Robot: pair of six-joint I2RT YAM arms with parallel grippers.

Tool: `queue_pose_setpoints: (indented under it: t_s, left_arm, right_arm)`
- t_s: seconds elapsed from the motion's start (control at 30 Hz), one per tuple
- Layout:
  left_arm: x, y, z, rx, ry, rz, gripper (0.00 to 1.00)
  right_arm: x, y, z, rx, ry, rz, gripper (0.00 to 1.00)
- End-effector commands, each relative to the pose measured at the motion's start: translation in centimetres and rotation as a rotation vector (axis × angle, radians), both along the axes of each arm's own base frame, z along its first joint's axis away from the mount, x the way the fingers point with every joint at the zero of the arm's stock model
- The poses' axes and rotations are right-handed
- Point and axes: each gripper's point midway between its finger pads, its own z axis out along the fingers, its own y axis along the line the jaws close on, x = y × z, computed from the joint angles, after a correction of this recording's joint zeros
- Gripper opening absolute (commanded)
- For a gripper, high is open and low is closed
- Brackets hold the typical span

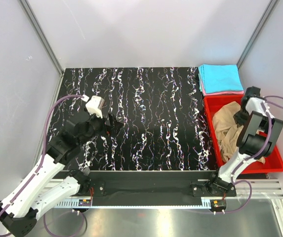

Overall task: Fold and stack the t-shirts
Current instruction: Grab the tshirt from the pile, then move the tshirt to the center of the board

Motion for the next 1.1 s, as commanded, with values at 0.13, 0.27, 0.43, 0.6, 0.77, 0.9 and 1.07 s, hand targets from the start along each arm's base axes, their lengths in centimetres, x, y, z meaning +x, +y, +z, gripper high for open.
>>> queue_pose_setpoints:
  t_s: [0.13,0.27,0.43,0.6,0.77,0.9,1.07]
  left_arm:
    - [0.2,0.7,6.8,-0.109,-0.051,0.082,0.93]
    - [0.7,0.9,8.0,-0.121,-0.01,0.131,0.94]
    - [1.1,1.6,10.9,-0.124,0.016,0.198,0.96]
    - [0.5,3.2,11.6,-0.141,0.026,0.278,0.98]
    - [-1.0,3.4,9.1,-0.171,0.069,0.265,0.99]
    - [-1.4,2.9,2.8,-0.114,0.182,0.254,0.99]
    - [-2.2,-1.4,-3.7,-0.109,0.325,0.051,0.99]
  right_arm:
    - [4.4,4.4,23.9,-0.006,-0.519,0.262,0.0]
    - [3.6,10.7,35.5,0.045,-0.809,0.465,0.0]
    - [0.2,23.8,47.1,0.367,-1.158,0.901,0.0]
    - [-2.0,29.2,46.2,0.55,-1.23,1.044,0.0]
    - [-1.6,32.0,32.0,0.62,-0.936,1.039,0.21]
    - [-3.0,35.7,18.7,0.66,-0.61,1.08,0.45]
    - [-4.7,34.2,14.0,0.495,-0.382,1.055,0.64]
